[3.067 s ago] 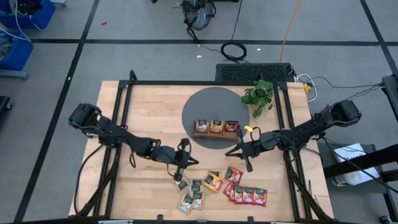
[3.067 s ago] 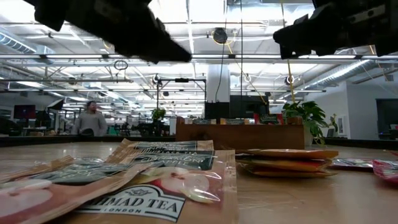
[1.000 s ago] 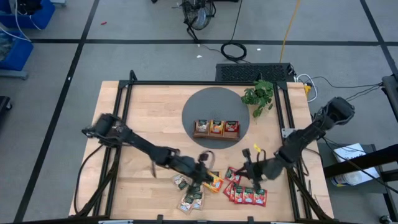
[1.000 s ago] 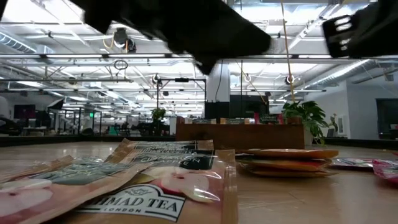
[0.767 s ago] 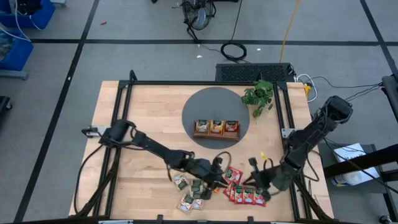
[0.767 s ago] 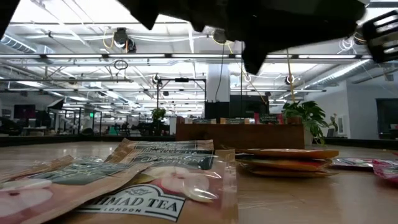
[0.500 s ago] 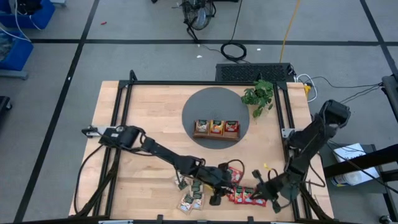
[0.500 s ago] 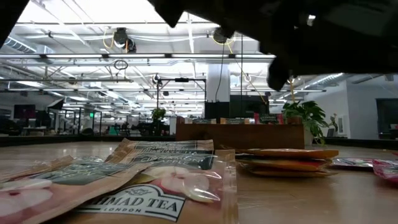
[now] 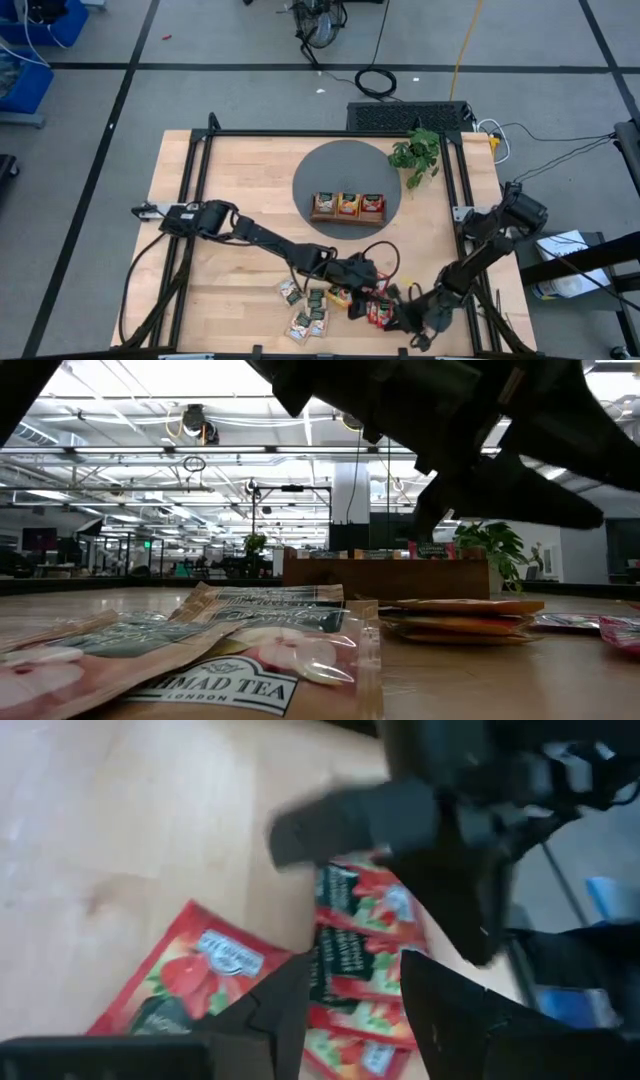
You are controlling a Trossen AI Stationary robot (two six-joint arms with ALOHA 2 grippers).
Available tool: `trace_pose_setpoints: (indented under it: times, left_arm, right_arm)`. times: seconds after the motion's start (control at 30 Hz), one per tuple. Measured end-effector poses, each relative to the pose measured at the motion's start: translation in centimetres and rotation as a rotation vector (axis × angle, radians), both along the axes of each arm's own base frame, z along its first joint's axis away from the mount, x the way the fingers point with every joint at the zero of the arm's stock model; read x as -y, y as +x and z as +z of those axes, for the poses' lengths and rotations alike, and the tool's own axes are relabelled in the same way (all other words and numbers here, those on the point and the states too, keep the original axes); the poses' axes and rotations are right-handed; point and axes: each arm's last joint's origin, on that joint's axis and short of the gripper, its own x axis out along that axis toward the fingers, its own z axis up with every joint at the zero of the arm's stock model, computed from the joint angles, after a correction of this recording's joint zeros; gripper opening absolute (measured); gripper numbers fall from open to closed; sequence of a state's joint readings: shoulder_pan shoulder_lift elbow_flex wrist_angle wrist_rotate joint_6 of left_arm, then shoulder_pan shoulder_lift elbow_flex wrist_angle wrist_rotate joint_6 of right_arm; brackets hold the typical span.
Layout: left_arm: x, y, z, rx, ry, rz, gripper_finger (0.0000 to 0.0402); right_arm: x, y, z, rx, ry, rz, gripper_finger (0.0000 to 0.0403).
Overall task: Pick & Place Tea
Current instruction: Put the red tea bag into the right section of the wooden organiser
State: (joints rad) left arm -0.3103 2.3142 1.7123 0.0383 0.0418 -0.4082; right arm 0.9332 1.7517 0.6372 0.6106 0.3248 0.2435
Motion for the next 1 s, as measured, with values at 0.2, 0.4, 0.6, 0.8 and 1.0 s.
trace_pose_setpoints:
  times: [0.2, 0.4, 0.6, 0.8, 1.0]
  left_arm:
    - [-0.1, -0.1, -0.1, -0.013, 0.014, -0.008, 0.017]
    - [-0.1, -0.1, -0.2, -0.023, 0.004, -0.008, 0.017]
    - [0.0, 0.1, -0.9, -0.022, 0.002, -0.006, 0.017]
    - [0.3, 0.2, -1.8, -0.017, 0.0, -0.038, 0.017]
    - [-0.2, 0.1, -2.4, -0.055, 0.053, 0.041, 0.017]
  right_arm:
    - [0.7, 0.4, -1.1, -0.112, -0.021, -0.043, 0.0]
    - [1.0, 0.4, -1.4, -0.139, -0.05, -0.059, 0.0]
    - [1.3, 0.2, -1.7, -0.158, -0.078, -0.095, 0.0]
    - [1.5, 0.2, -1.8, -0.134, -0.125, -0.116, 0.0]
    - [1.5, 0.2, -1.9, -0.137, -0.132, -0.116, 0.0]
